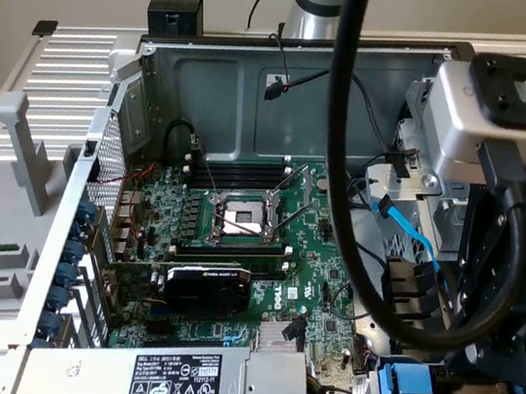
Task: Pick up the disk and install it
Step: 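Insert the second disk wire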
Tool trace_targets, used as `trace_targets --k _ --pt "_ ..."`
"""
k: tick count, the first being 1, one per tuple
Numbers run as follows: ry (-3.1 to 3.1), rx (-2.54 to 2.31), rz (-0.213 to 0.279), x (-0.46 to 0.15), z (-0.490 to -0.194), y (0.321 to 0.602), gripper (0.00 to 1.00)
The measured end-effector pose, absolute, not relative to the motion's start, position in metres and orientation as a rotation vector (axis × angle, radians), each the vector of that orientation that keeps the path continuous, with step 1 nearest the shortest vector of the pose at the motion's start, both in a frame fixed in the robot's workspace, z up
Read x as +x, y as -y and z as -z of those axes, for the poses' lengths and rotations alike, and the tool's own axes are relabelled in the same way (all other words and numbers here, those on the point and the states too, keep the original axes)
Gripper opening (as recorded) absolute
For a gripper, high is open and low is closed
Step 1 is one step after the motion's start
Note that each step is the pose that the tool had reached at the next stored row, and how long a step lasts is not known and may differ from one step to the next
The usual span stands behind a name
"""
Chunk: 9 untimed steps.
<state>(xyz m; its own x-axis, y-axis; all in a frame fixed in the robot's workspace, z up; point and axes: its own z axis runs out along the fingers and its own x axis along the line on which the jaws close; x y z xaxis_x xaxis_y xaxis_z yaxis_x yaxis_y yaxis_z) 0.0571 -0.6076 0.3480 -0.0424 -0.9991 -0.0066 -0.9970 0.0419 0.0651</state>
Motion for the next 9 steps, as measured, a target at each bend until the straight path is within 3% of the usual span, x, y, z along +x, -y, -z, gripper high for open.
trace_targets --k 9 --pt "2.24 2.144 0.08 0.0571 -0.3467 0.6076 0.16"
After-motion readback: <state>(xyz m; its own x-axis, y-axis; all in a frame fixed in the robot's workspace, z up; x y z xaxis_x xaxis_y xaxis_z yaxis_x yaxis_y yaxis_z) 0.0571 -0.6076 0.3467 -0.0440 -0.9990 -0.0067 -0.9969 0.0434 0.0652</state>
